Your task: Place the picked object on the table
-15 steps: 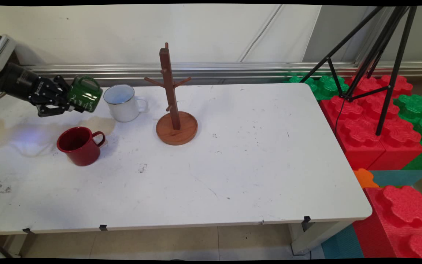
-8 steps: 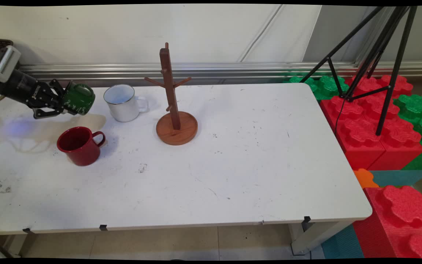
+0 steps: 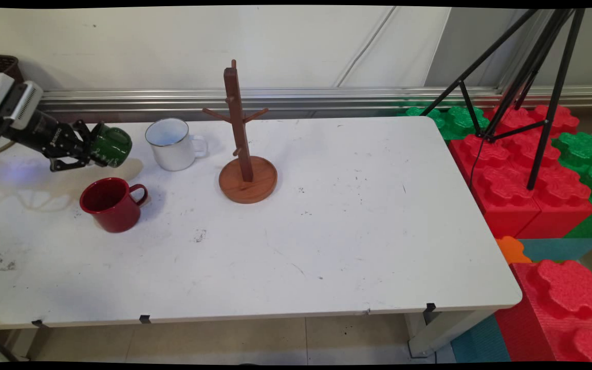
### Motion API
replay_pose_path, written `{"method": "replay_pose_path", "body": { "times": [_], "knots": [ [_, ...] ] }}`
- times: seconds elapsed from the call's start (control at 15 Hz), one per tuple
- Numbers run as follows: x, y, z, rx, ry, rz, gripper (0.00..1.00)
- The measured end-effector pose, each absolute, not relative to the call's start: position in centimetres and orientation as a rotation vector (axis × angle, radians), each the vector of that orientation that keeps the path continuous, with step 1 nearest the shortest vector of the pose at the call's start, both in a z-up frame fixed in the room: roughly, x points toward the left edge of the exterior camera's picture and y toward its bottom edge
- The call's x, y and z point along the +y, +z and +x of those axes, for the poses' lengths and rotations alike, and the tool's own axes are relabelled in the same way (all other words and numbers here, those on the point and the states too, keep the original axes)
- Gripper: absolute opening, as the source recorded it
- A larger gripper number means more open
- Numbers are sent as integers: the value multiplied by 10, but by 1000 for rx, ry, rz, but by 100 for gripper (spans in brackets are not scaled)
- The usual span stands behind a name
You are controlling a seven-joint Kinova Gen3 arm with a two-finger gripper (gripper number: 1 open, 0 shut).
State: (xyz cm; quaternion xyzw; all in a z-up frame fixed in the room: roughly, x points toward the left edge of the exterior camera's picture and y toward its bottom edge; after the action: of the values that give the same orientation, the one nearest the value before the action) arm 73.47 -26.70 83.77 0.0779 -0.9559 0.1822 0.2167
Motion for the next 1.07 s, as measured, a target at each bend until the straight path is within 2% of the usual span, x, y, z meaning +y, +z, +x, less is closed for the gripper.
{"method": "replay_pose_path", "body": {
  "times": [1.07],
  "knots": [
    [-287, 799, 731, -2744, 479, 155, 0]
  ]
}}
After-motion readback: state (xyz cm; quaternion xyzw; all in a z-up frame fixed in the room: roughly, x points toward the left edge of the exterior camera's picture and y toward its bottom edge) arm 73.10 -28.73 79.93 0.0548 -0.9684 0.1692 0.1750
